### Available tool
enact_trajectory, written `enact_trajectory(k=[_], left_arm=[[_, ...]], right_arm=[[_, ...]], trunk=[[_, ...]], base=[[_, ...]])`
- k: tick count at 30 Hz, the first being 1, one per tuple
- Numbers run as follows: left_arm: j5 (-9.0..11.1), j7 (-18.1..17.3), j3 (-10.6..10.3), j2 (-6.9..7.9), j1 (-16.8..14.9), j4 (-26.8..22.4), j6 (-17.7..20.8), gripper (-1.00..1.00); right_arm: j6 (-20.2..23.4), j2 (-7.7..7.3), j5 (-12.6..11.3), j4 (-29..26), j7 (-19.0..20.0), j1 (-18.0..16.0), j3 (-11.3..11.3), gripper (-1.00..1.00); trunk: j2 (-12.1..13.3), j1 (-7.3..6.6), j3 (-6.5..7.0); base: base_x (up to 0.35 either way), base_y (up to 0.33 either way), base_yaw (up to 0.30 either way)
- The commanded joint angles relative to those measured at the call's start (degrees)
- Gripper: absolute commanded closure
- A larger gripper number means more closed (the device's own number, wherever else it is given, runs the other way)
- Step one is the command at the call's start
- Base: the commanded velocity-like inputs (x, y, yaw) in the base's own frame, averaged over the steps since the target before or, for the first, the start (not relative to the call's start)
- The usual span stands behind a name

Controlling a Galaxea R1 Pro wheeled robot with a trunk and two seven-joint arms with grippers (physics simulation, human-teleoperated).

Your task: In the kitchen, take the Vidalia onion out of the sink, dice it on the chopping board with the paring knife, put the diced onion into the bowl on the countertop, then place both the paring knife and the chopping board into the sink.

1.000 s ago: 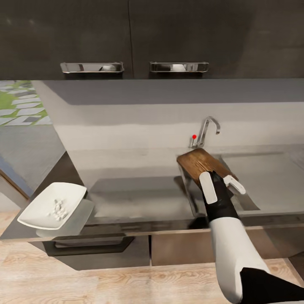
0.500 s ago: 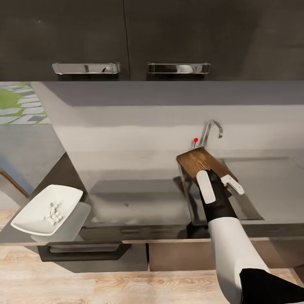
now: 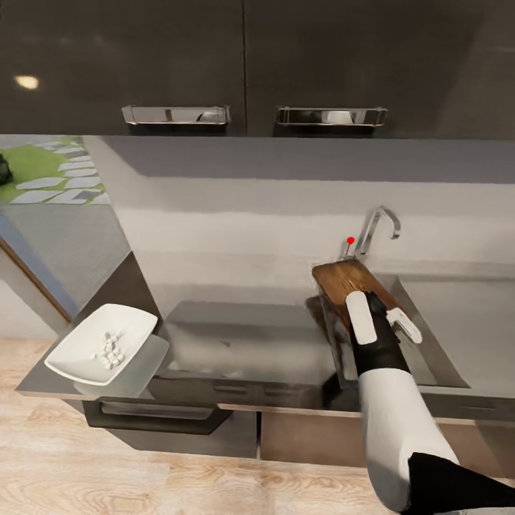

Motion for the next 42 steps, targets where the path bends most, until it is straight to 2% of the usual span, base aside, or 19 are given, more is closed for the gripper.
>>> enact_trajectory(k=[1, 3, 5, 7, 18, 28, 42], left_arm=[[0.5, 0.0, -0.5, -0.03, -0.1, 0.3, -0.4, -1.0], [0.5, 0.0, -0.5, -0.03, -0.1, 0.3, -0.4, -1.0], [0.5, 0.0, -0.5, -0.03, -0.1, 0.3, -0.4, -1.0], [0.5, 0.0, -0.5, -0.03, -0.1, 0.3, -0.4, -1.0], [0.5, 0.0, -0.5, -0.03, -0.1, 0.3, -0.4, -1.0], [0.5, 0.0, -0.5, -0.03, -0.1, 0.3, -0.4, -1.0], [0.5, 0.0, -0.5, -0.03, -0.1, 0.3, -0.4, -1.0]], right_arm=[[0.5, 0.07, -0.3, 0.0, 0.1, -0.1, -5.1, 1.0], [0.6, 0.07, -0.3, 0.0, 0.3, -0.1, -9.0, 1.0], [0.7, 0.07, -0.2, 0.1, 0.4, 0.0, -11.5, 1.0], [0.6, 0.07, -0.1, 0.2, 0.4, 0.1, -12.2, 1.0], [0.4, 0.07, -0.1, 0.3, 0.1, 0.2, -12.7, 1.0], [0.4, 0.07, 0.0, 0.8, 0.1, 0.2, -12.6, 1.0], [0.2, 0.07, -0.1, 5.0, 0.5, 0.3, -12.7, 1.0]], trunk=[[-0.1, 0.03, -0.09], [-0.1, 0.03, -0.09], [-0.1, 0.03, -0.09], [-0.1, 0.03, -0.09], [-0.1, 0.03, -0.18], [-0.1, 0.03, -1.03], [-0.1, 0.03, -2.31]], base=[[0.0, 0.0, 0.004], [0.0, 0.0, 0.002], [0.0, 0.0, 0.001], [0.0, 0.0, 0.0], [0.0, 0.0, 0.0], [0.054, -0.067, 0.0], [0.053, -0.007, 0.0]])
